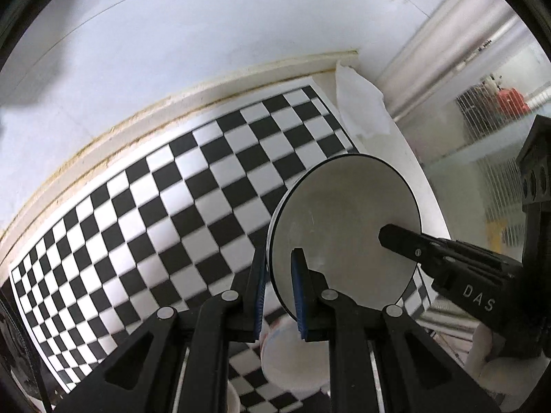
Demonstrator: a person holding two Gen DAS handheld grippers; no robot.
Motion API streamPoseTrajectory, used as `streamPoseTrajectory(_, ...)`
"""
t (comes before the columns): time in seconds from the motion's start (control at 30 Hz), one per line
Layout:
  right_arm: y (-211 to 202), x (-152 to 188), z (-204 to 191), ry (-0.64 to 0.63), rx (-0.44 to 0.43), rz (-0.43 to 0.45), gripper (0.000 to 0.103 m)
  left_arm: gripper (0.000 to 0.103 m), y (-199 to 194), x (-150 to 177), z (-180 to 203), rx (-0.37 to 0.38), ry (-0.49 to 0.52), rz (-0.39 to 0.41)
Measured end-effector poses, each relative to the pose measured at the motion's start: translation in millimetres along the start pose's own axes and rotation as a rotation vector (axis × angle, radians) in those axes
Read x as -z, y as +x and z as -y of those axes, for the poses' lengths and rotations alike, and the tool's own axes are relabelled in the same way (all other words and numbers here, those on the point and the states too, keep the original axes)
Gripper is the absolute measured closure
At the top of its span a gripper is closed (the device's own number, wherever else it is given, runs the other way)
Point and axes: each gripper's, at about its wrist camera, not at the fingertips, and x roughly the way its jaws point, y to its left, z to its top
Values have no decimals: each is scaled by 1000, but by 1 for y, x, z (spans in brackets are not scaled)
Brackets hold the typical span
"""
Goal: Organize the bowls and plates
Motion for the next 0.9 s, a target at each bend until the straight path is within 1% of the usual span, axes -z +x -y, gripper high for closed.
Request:
streamPoseTrajectory(0.2, -15, 57, -2, 10, -10, 7, 92, 91, -4, 50, 2, -5, 31, -19)
streamPoseTrajectory(0.37, -10, 106, 2, 18, -7, -15, 92, 91, 1, 82, -1, 5, 37, -51)
streamPoseTrajectory(0.5, 2, 133, 10, 36, -3, -43, 92, 91, 16, 101, -2, 11, 43, -91)
streamPoseTrajectory(0.67, 20, 155, 22, 61, 10, -86, 92, 91, 37, 110, 0, 2, 51, -134)
streamPoseTrajectory(0.9, 40, 165, 34, 79, 36, -122, 92, 91, 59, 116, 3, -24, 77, -174)
